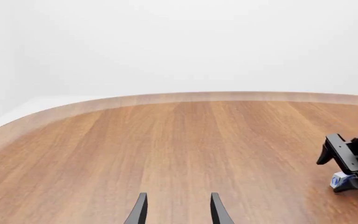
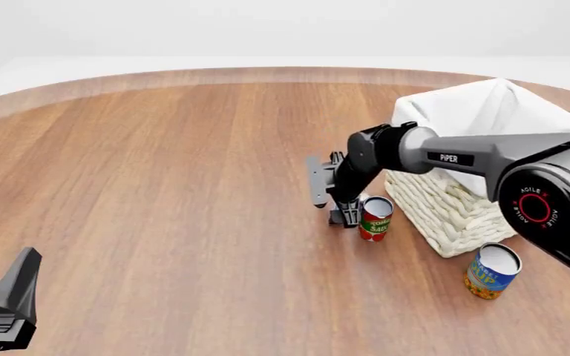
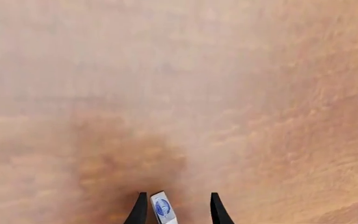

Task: Pick up the alphabet soup and the cream cheese box, and put them in the basket.

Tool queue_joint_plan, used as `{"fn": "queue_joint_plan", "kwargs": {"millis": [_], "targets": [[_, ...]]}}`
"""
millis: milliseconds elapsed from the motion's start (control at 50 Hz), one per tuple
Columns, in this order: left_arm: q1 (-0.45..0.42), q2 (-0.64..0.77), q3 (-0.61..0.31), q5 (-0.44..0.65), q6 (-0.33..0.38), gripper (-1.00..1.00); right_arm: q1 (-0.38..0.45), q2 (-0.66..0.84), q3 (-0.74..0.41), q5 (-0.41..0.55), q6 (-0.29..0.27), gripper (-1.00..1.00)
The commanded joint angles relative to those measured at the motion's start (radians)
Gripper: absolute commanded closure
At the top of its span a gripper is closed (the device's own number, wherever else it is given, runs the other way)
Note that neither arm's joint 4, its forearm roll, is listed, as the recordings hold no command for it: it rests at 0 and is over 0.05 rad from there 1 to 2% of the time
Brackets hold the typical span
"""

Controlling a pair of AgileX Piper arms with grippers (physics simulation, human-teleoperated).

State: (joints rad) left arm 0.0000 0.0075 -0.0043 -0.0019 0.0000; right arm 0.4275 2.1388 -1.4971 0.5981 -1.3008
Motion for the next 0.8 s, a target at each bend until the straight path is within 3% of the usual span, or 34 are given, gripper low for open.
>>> {"fn": "queue_joint_plan", "kwargs": {"millis": [20,80,100,800], "targets": [[0.0,0.0,0.0,0.0,0.0,-1.0,-0.008,0.024,-0.034,0.008,-0.016,-1.0],[0.0,0.0,0.0,0.0,0.0,-1.0,-0.011,0.028,-0.03,0.001,-0.025,-1.0],[0.0,0.0,0.0,0.0,0.0,-1.0,-0.028,0.039,-0.039,-0.007,-0.04,1.0],[0.0,0.0,0.0,0.0,0.0,-1.0,0.01,0.005,0.008,-0.038,-0.041,1.0]]}}
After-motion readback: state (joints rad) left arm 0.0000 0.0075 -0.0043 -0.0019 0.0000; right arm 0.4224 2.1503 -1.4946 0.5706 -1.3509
